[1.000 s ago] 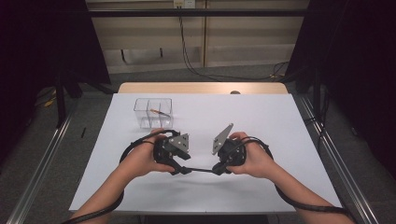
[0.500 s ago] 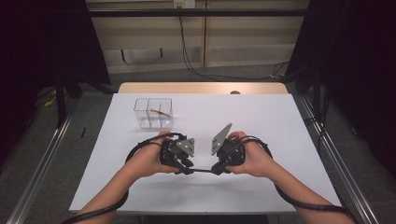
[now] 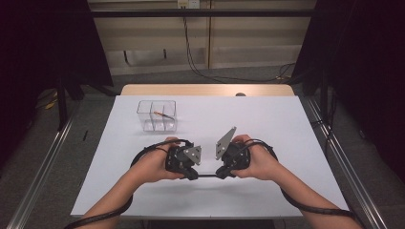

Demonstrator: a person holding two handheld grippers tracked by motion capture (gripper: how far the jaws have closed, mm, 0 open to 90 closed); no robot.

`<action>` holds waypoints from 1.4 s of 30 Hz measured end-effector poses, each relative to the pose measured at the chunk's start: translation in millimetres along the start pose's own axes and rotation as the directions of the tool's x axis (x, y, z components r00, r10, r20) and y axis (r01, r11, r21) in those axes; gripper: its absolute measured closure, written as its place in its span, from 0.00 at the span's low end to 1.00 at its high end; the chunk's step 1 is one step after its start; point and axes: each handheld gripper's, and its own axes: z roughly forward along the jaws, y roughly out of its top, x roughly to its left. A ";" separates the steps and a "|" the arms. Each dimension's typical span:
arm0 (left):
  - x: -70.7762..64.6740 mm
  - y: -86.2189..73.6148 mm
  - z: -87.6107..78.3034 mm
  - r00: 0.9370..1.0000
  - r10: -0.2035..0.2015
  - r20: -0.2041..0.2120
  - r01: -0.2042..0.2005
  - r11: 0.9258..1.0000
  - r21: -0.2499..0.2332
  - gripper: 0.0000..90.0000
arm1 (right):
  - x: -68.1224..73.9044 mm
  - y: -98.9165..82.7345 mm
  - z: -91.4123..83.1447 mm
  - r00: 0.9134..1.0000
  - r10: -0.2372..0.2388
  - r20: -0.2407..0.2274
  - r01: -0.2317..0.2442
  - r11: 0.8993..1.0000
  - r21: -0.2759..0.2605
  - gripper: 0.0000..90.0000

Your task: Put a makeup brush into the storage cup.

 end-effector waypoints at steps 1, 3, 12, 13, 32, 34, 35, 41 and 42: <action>-0.4 -0.3 0.0 1.000 -0.003 -0.002 0.003 1.000 -0.001 0.94 | -0.1 -0.2 0.3 1.000 0.000 0.000 0.000 1.000 -0.002 0.93; 0.3 -0.9 -0.5 1.000 0.002 0.000 -0.002 1.000 -0.006 0.94 | -0.3 -0.3 0.1 1.000 0.003 0.003 -0.003 1.000 -0.009 0.93; 1.1 -3.8 -4.0 1.000 -0.005 -0.010 0.005 1.000 -0.029 0.94 | -2.6 -5.0 -1.4 0.999 0.033 -0.023 -0.035 0.996 -0.079 0.77; 1.5 -4.1 -4.3 1.000 -0.006 -0.009 0.005 1.000 -0.030 0.94 | -3.1 -6.2 -2.1 0.999 0.035 -0.029 -0.037 0.996 -0.083 0.77; 1.5 -11.2 -4.4 0.999 -0.047 -0.017 0.046 0.995 -0.085 0.93 | -13.6 -30.8 -7.7 0.977 0.214 -0.016 -0.207 0.919 -0.336 0.20; 1.6 -12.1 -4.2 0.999 -0.049 -0.018 0.047 0.995 -0.090 0.94 | -13.7 -33.3 -7.0 0.973 0.230 -0.013 -0.219 0.903 -0.370 0.16; 1.4 -12.7 -3.7 0.998 -0.054 -0.017 0.052 0.994 -0.096 0.93 | -13.7 -34.7 -6.5 0.971 0.237 -0.001 -0.219 0.895 -0.389 0.14; 1.6 -16.1 -3.0 0.998 -0.066 -0.022 0.063 0.992 -0.113 0.93 | -11.6 -40.2 -4.1 0.963 0.268 -0.002 -0.234 0.838 -0.492 0.11; 1.4 -16.6 -2.9 0.997 -0.070 -0.023 0.067 0.991 -0.115 0.93 | -11.6 -41.1 -4.0 0.961 0.276 -0.002 -0.239 0.829 -0.506 0.10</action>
